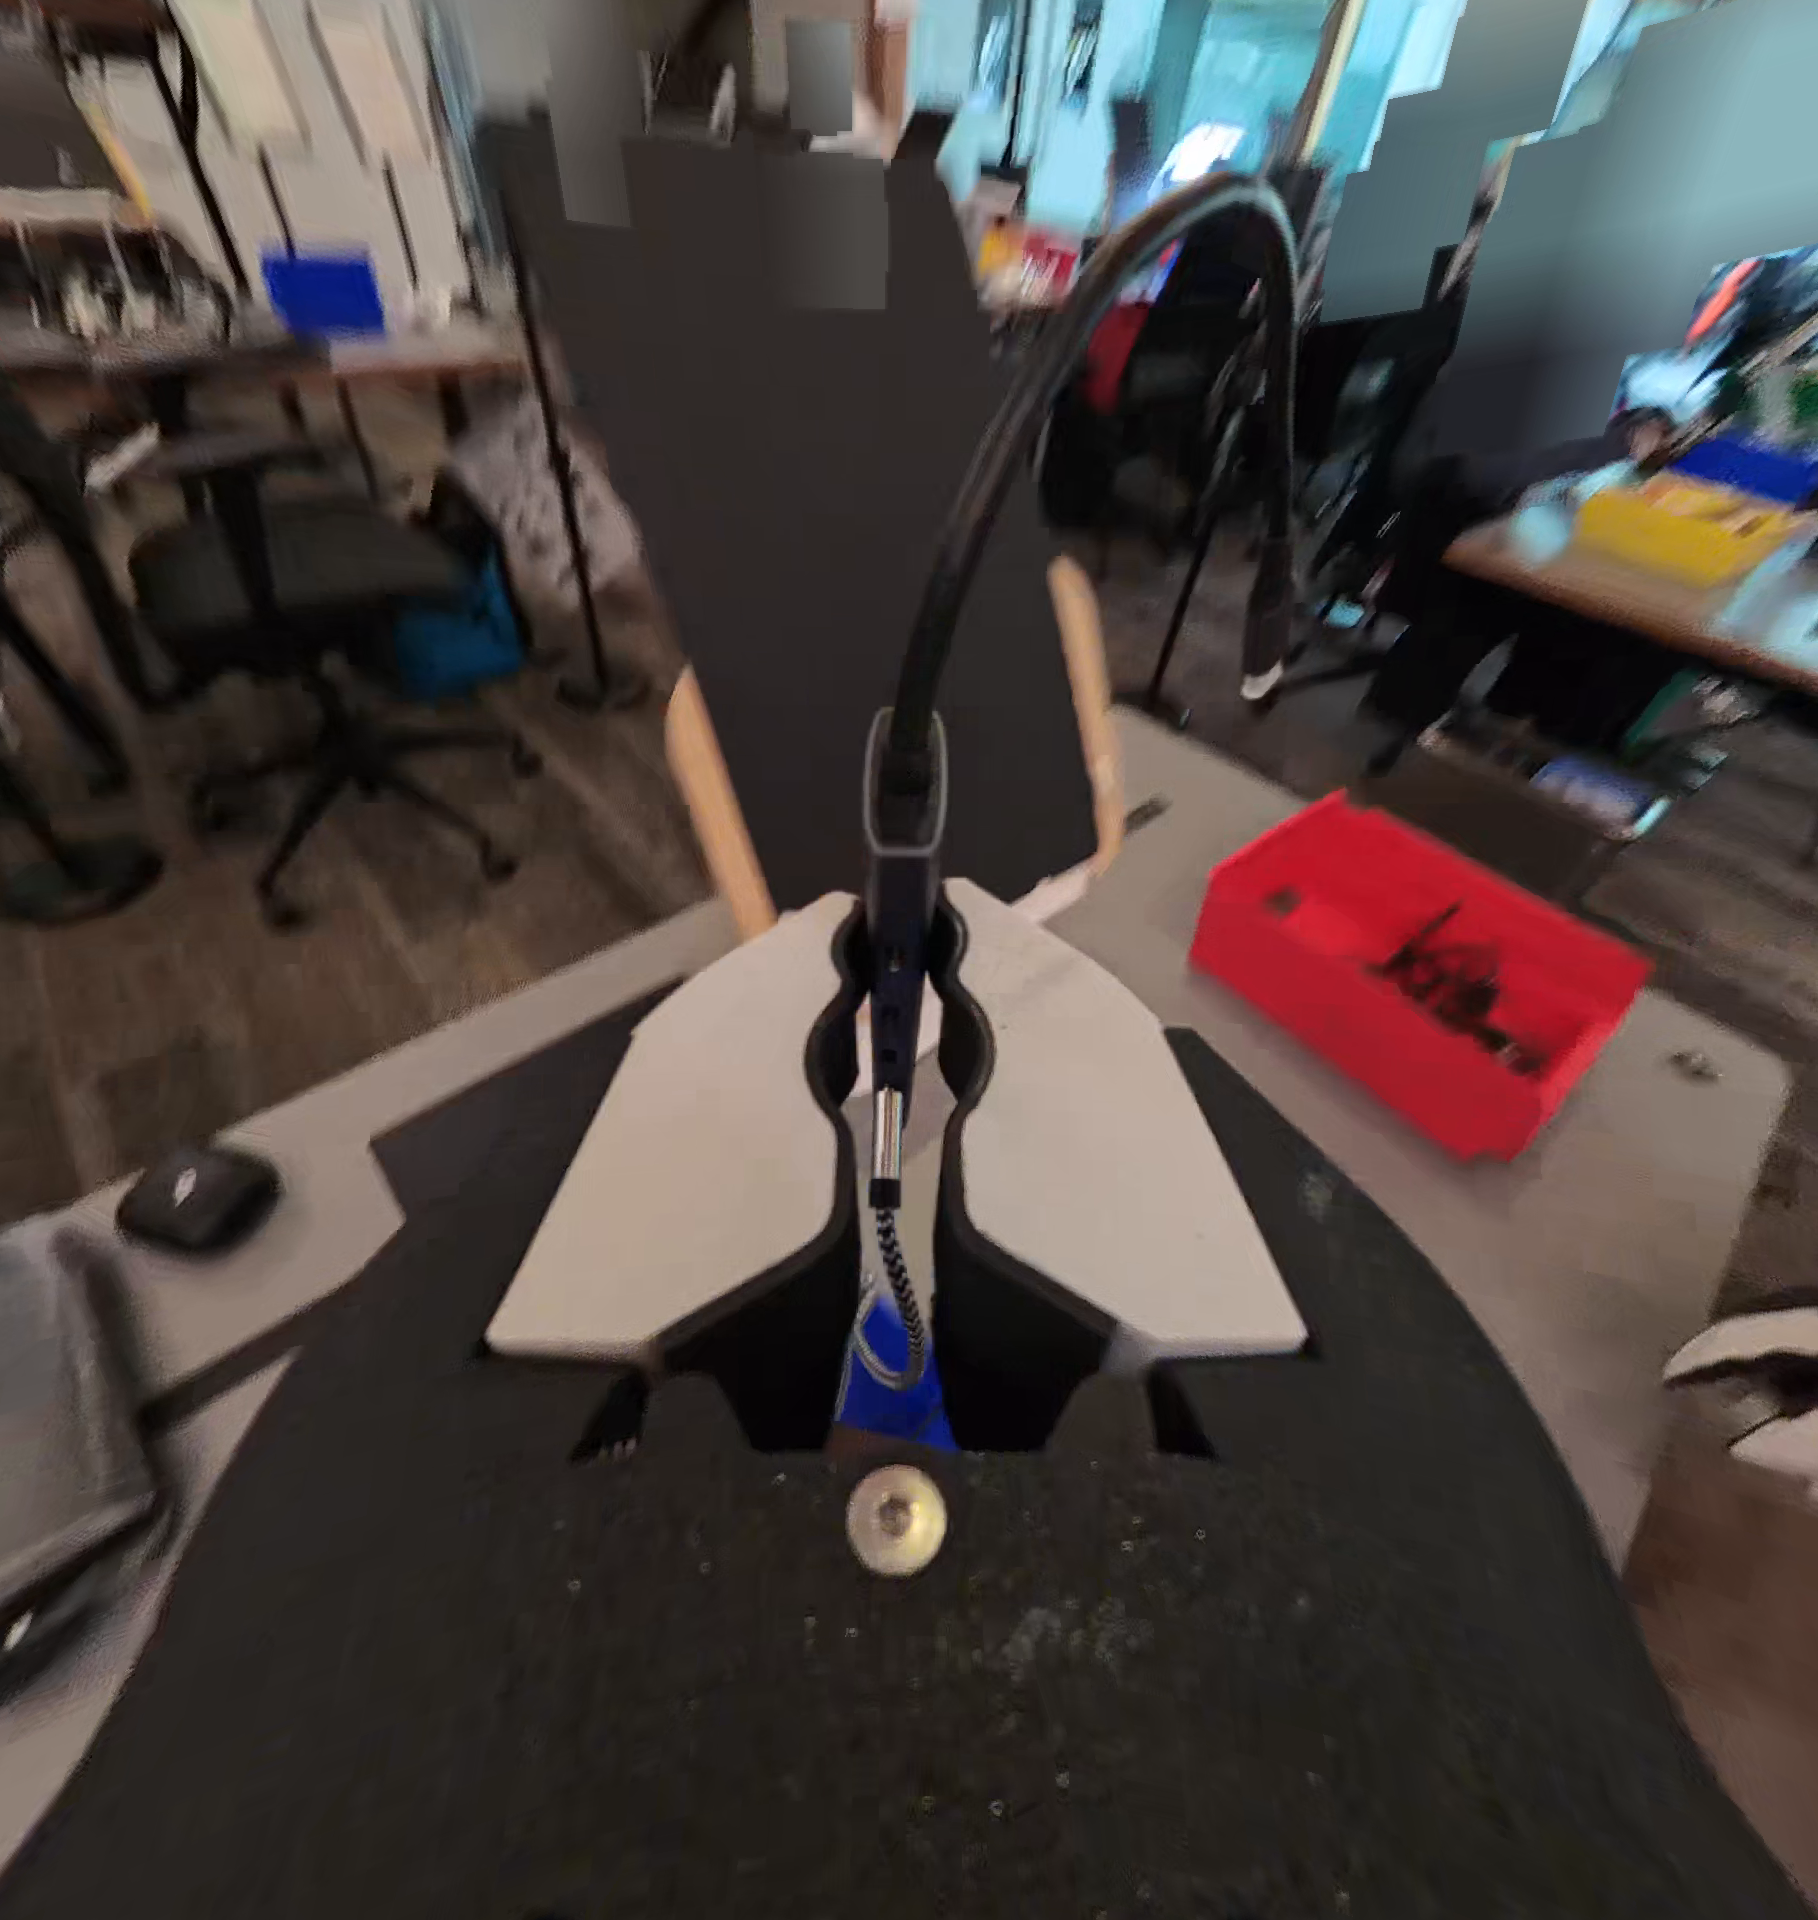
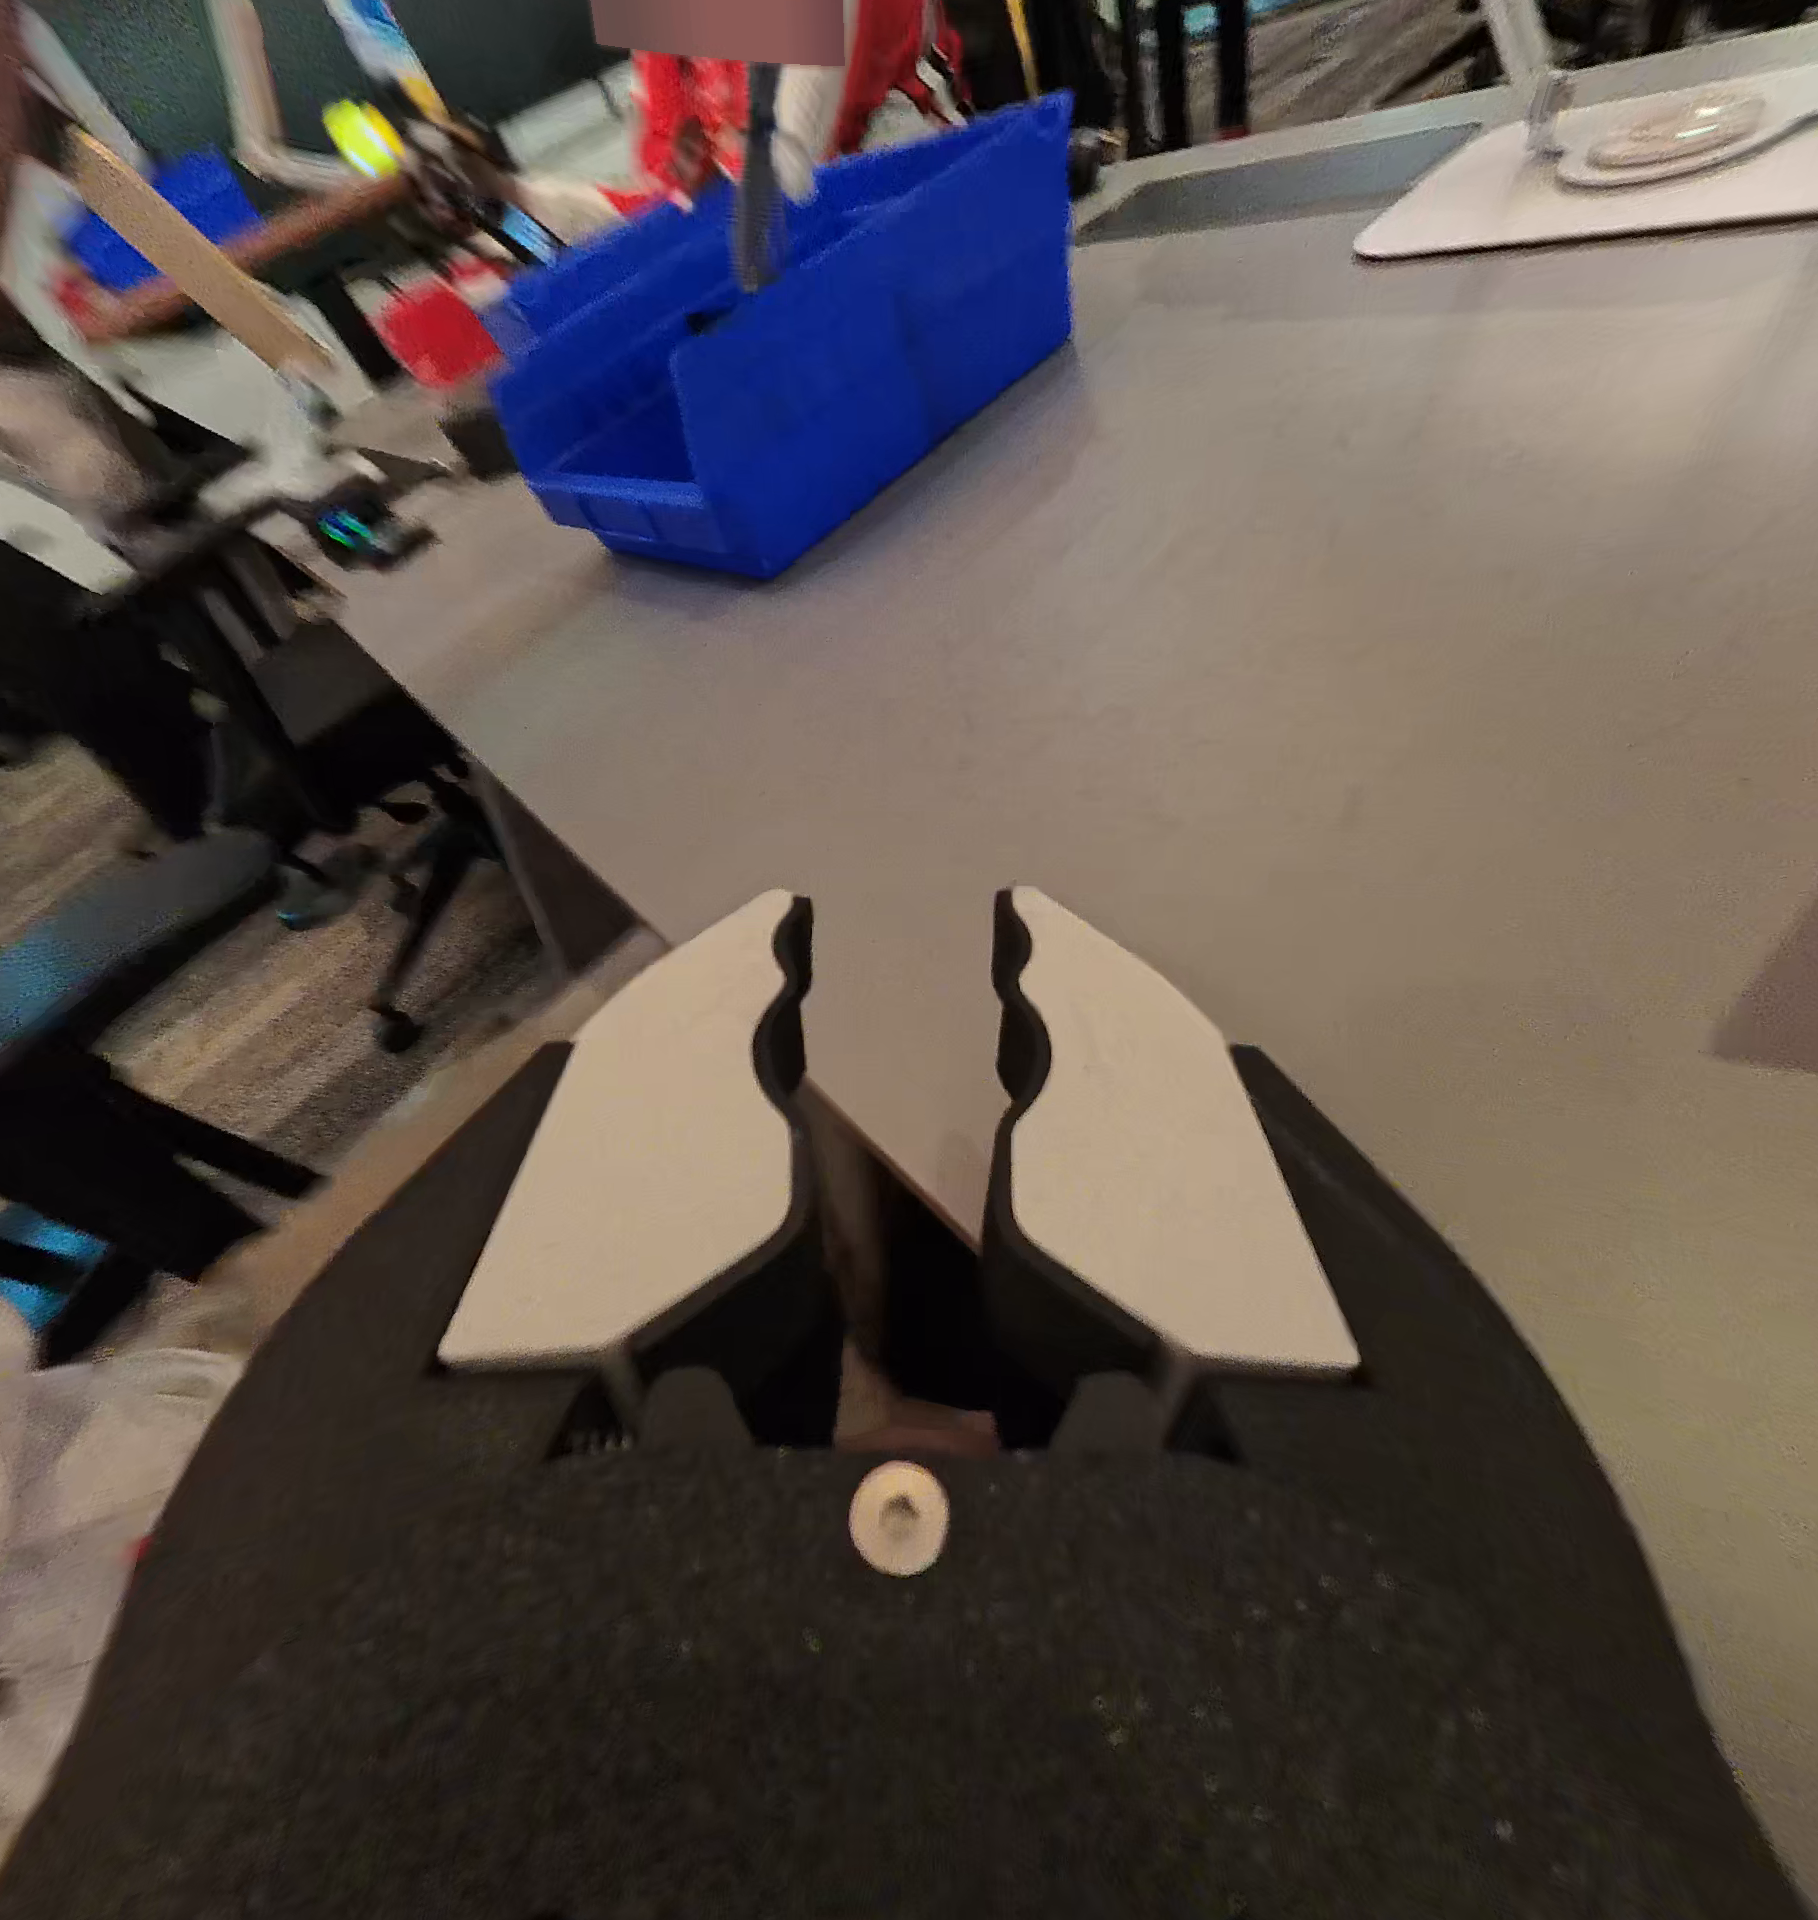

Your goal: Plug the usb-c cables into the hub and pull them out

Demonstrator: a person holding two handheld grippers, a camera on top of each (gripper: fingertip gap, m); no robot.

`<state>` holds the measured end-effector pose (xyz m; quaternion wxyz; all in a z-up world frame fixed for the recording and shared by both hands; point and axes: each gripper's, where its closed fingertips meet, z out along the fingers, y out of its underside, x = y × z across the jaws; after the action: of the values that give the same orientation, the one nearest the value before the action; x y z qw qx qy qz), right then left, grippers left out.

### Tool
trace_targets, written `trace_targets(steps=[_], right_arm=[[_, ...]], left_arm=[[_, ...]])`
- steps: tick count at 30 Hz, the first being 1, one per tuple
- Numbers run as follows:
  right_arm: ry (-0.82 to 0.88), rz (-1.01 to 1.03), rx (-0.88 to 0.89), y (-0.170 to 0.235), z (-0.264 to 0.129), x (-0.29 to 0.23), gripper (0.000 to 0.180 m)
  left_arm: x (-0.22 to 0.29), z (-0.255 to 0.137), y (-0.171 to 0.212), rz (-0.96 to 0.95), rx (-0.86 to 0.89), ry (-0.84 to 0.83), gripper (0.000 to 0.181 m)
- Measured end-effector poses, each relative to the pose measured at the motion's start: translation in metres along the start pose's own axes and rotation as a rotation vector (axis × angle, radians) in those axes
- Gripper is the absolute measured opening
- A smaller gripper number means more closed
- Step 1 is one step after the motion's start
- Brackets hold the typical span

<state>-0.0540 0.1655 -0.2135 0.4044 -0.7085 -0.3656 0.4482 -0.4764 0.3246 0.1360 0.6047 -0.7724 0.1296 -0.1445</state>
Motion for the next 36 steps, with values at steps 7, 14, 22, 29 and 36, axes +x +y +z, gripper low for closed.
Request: trace_targets(steps=[7,14,22,29,36], right_arm=[[-0.137,0.034,0.117,-0.021,-0.002,-0.025,0.033],[0.029,-0.441,0.151,-0.030,-0.009,-0.034,0.035],[0.396,-0.835,0.163,-0.076,0.006,0.007,0.052],[0.626,-1.552,0.234,-0.148,0.068,0.021,0.033],[0.582,-1.873,0.214,-0.152,0.107,0.029,0.035]], left_arm=[[0.112,-0.026,-0.139,0.132,0.114,0.038,0.010],[0.178,0.048,-0.051,0.071,-0.053,0.179,0.009],[0.177,0.147,0.159,-0.715,-0.063,0.424,0.009],[0.216,0.152,0.208,-1.069,-0.054,0.564,0.009],[0.255,0.138,0.221,-1.013,-0.205,0.646,0.009]])
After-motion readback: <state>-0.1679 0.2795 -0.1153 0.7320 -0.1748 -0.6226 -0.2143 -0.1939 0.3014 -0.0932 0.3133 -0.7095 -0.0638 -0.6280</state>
